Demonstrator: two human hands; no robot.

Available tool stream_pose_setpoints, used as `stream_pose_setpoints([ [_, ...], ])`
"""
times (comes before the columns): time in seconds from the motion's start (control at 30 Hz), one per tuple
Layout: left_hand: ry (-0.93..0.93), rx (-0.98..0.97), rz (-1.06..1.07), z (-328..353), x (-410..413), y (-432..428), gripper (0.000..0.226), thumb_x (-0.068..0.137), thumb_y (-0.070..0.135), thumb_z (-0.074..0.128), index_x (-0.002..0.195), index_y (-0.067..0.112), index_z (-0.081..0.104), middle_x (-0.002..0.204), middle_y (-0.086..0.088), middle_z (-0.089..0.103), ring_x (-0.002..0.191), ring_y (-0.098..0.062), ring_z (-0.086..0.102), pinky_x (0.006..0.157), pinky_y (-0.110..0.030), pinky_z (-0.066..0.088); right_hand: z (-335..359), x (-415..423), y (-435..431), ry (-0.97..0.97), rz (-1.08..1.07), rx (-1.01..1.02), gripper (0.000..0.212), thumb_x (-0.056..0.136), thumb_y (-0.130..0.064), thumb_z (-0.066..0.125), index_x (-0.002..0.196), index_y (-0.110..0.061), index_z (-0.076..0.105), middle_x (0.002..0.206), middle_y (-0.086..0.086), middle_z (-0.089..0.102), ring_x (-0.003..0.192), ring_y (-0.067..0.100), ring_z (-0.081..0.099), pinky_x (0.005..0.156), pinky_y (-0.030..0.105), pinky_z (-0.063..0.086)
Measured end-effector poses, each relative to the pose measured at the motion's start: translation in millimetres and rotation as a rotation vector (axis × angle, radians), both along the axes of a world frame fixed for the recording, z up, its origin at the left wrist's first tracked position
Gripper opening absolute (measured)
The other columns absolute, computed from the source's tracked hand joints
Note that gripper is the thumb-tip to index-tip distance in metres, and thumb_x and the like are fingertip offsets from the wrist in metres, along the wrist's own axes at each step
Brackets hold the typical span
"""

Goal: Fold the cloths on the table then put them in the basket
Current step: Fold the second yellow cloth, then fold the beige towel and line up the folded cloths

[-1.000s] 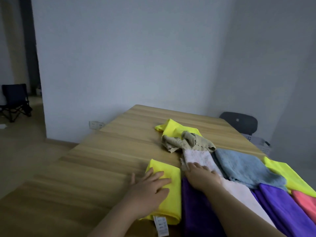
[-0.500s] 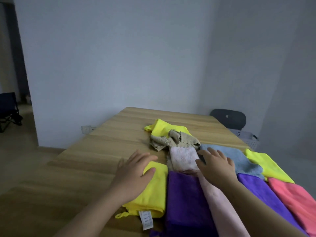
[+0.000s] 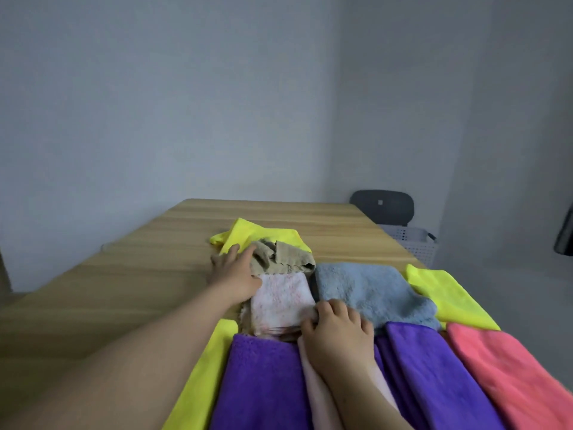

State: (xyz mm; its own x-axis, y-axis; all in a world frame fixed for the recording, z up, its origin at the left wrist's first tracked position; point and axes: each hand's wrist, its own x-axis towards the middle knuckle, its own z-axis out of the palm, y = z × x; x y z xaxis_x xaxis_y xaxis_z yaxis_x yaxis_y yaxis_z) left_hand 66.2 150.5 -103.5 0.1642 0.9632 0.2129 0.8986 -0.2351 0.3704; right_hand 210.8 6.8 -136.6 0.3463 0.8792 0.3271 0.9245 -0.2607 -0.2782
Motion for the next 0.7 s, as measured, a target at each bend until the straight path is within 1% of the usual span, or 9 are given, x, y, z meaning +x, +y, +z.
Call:
stream_pose_setpoints([
  [0.07, 0.052, -0.022, 0.07, -12, 9, 8, 0.061, 0.086, 0.03, 0.055, 0.142, 0.027, 0.031, 0.149, -0.007, 0.026, 0.137, -0.032, 0.023, 0.112, -0.04, 0.026, -1, 1, -1, -0.008, -0.009, 0.006, 0.037, 0.092, -0.041, 0.031, 0.12, -0.026, 0.049, 0.13, -0.006, 0.047, 0.122, 0.02, 0.04, 0.099, 0.035, 0.025],
  [0.17, -0.04, 0.074, 0.201, -15, 13, 11, 0.028, 0.09, 0.022, 0.05, 0.115, 0.016, 0.06, 0.126, -0.013, 0.055, 0.122, -0.033, 0.045, 0.099, -0.039, 0.041, -2, 2, -2, -0.005, -0.009, 0.003, 0.036, 0.092, -0.041, 0.031, 0.119, -0.025, 0.05, 0.129, -0.005, 0.047, 0.121, 0.021, 0.04, 0.099, 0.035, 0.025],
  [0.23, -0.128, 0.081, 0.243, -6, 13, 9, 0.023, 0.091, 0.016, 0.046, 0.106, 0.006, 0.061, 0.118, -0.019, 0.06, 0.114, -0.037, 0.051, 0.09, -0.04, 0.047, -1, 2, -2, 0.013, -0.008, 0.004, 0.036, 0.093, -0.04, 0.03, 0.12, -0.026, 0.05, 0.129, -0.006, 0.047, 0.121, 0.021, 0.04, 0.099, 0.036, 0.025],
  [0.37, -0.373, 0.065, 0.237, 15, 13, 2, 0.022, 0.093, 0.012, 0.045, 0.111, 0.003, 0.051, 0.122, -0.022, 0.055, 0.112, -0.039, 0.052, 0.088, -0.039, 0.043, 2, 2, -5, 0.024, -0.005, -0.025, 0.037, 0.093, -0.04, 0.031, 0.122, -0.026, 0.049, 0.131, -0.006, 0.046, 0.123, 0.02, 0.039, 0.102, 0.036, 0.024],
  [0.47, -0.462, -0.002, 0.087, 16, 12, -3, 0.03, 0.086, 0.023, 0.059, 0.115, 0.018, 0.051, 0.132, -0.015, 0.04, 0.12, -0.034, 0.044, 0.1, -0.037, 0.039, 5, -1, -7, 0.024, 0.001, -0.03, 0.037, 0.093, -0.041, 0.031, 0.122, -0.026, 0.049, 0.131, -0.006, 0.046, 0.124, 0.02, 0.039, 0.102, 0.035, 0.024],
  [0.53, -0.453, -0.08, 0.017, 12, 12, -9, 0.029, 0.081, 0.024, 0.065, 0.108, 0.03, 0.055, 0.139, -0.013, 0.029, 0.13, -0.028, 0.031, 0.104, -0.027, 0.031, 4, -2, -7, 0.025, 0.005, -0.021, 0.038, 0.093, -0.04, 0.032, 0.124, -0.025, 0.048, 0.132, -0.006, 0.046, 0.124, 0.021, 0.039, 0.102, 0.036, 0.024],
  [0.57, -0.442, -0.137, -0.03, 10, 12, -12, 0.027, 0.081, 0.023, 0.065, 0.106, 0.032, 0.059, 0.143, -0.013, 0.025, 0.134, -0.024, 0.025, 0.101, -0.022, 0.028, 4, -2, -7, 0.024, 0.004, -0.015, 0.038, 0.093, -0.04, 0.032, 0.124, -0.025, 0.049, 0.132, -0.005, 0.046, 0.123, 0.021, 0.039, 0.101, 0.036, 0.024],
  [0.63, -0.36, -0.214, -0.124, 6, 11, -16, 0.02, 0.085, 0.026, 0.063, 0.103, 0.034, 0.066, 0.149, -0.01, 0.023, 0.14, -0.02, 0.014, 0.105, -0.023, 0.019, 2, -2, -6, 0.024, -0.006, -0.009, 0.037, 0.093, -0.04, 0.032, 0.122, -0.025, 0.05, 0.131, -0.005, 0.047, 0.123, 0.021, 0.04, 0.1, 0.036, 0.024],
  [0.7, -0.174, -0.182, -0.21, 2, 14, -17, 0.02, 0.089, 0.03, 0.058, 0.105, 0.034, 0.068, 0.151, -0.003, 0.03, 0.143, -0.018, 0.006, 0.11, -0.025, 0.001, -1, -1, -5, 0.014, -0.019, -0.004, 0.037, 0.092, -0.04, 0.032, 0.121, -0.025, 0.05, 0.13, -0.005, 0.047, 0.122, 0.021, 0.04, 0.099, 0.035, 0.025],
])
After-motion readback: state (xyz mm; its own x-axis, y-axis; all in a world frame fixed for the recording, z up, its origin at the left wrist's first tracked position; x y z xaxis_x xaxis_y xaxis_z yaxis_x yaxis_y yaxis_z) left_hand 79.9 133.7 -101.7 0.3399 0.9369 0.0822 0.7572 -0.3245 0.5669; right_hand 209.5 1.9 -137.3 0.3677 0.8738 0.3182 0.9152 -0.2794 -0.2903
